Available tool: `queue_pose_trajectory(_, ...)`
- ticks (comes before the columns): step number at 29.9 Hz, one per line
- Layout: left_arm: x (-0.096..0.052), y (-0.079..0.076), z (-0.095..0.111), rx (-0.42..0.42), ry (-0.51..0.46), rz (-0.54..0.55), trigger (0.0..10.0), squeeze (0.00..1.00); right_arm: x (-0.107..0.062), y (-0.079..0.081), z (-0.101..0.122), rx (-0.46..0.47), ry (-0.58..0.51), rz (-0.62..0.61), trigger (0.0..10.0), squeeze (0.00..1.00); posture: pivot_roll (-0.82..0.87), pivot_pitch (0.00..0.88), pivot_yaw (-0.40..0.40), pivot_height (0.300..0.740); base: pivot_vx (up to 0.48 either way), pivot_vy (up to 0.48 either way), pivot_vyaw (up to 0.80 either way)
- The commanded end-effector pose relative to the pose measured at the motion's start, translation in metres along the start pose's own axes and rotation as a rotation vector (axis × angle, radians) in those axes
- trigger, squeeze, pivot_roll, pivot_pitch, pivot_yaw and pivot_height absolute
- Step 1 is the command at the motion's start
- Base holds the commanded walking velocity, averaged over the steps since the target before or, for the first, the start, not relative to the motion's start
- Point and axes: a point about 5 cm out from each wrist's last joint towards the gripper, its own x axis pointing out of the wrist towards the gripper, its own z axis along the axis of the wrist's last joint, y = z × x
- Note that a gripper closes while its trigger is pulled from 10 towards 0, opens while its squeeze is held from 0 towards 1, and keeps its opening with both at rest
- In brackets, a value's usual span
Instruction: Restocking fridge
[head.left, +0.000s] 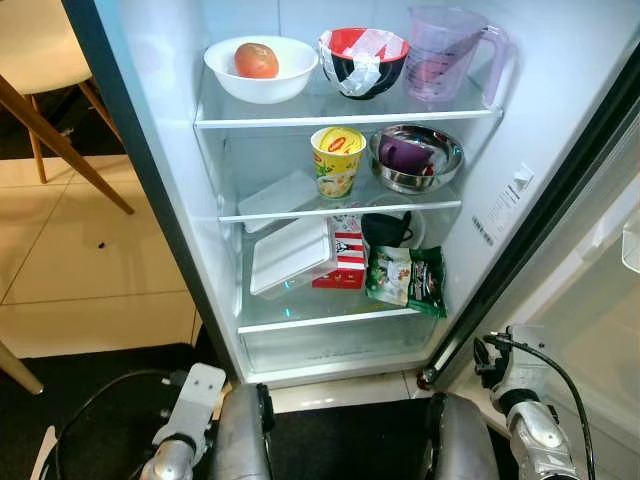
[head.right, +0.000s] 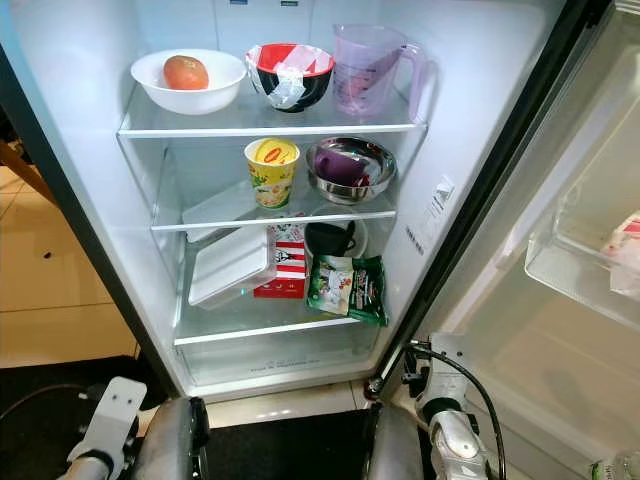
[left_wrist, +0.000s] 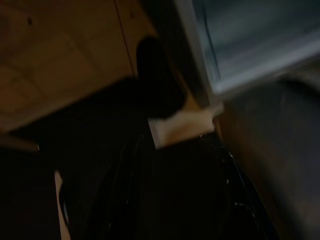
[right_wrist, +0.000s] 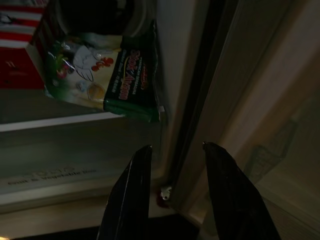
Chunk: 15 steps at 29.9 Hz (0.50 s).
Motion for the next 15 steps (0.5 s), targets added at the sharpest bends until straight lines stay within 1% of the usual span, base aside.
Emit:
queue_pose_trajectory(1,0.000,-0.006,0.002,-0.013,-0.014,-0.010,10.0,0.00,-0.005,-0.003,-0.009,0.053,0.024,0.002,10.0,0.00,0.02,0.060,-0.038,0.428,0.000,0.000,0.00)
queue_pose_trajectory(3,0.002,-0.010,0.008,-0.019,-0.041,-0.017,10.0,0.00,0.001,0.006,0.009,0.054,-0.053,0.071,10.0,0.00,0.02,0.060,-0.038,0.428,0.000,0.000,0.00)
queue_pose_trajectory(4,0.002,-0.010,0.008,-0.019,-0.041,-0.017,10.0,0.00,0.001,0.006,0.009,0.054,-0.053,0.071,10.0,0.00,0.02,0.060,-0.038,0.428,0.000,0.000,0.00)
queue_pose_trajectory(5,0.003,-0.012,0.015,-0.024,-0.069,-0.020,10.0,0.00,0.005,0.015,0.022,0.037,-0.108,0.137,10.0,0.00,0.02,0.060,-0.042,0.428,0.000,0.000,0.00)
queue_pose_trajectory(6,0.005,-0.013,0.019,-0.027,-0.088,-0.021,10.0,0.00,0.006,0.021,0.031,0.024,-0.140,0.179,10.0,0.00,0.02,0.060,-0.042,0.428,0.000,0.000,0.00)
queue_pose_trajectory(7,0.007,-0.015,0.028,-0.032,-0.121,-0.022,10.0,0.00,0.007,0.031,0.040,0.001,-0.172,0.241,10.0,0.00,0.02,0.061,-0.048,0.428,0.000,0.000,0.00)
queue_pose_trajectory(8,0.008,-0.015,0.034,-0.039,-0.147,-0.022,10.0,0.00,0.006,0.039,0.044,-0.017,-0.187,0.292,10.0,0.00,0.02,0.061,-0.048,0.428,0.000,0.000,0.00)
queue_pose_trajectory(9,0.008,-0.015,0.038,-0.044,-0.162,-0.022,10.0,0.00,0.005,0.043,0.046,-0.026,-0.192,0.320,10.0,0.00,0.02,0.061,-0.048,0.428,0.000,0.000,0.00)
queue_pose_trajectory(11,0.009,-0.016,0.045,-0.047,-0.194,-0.026,10.0,0.00,0.001,0.054,0.041,-0.095,-0.162,0.402,10.0,0.00,0.02,0.062,-0.052,0.428,0.000,0.000,0.00)
queue_pose_trajectory(12,0.009,-0.016,0.045,-0.047,-0.194,-0.026,10.0,0.00,0.001,0.054,0.041,-0.095,-0.162,0.402,10.0,0.00,0.02,0.062,-0.052,0.428,0.000,0.000,0.00)
queue_pose_trajectory(14,0.009,-0.016,0.051,-0.048,-0.222,-0.031,10.0,0.00,-0.006,0.065,0.031,-0.163,-0.116,0.489,10.0,0.00,0.02,0.063,-0.055,0.428,0.000,0.000,0.00)
queue_pose_trajectory(15,0.009,-0.016,0.051,-0.048,-0.222,-0.031,10.0,0.00,-0.006,0.065,0.031,-0.163,-0.116,0.489,10.0,0.00,0.02,0.063,-0.055,0.428,0.000,0.000,0.00)
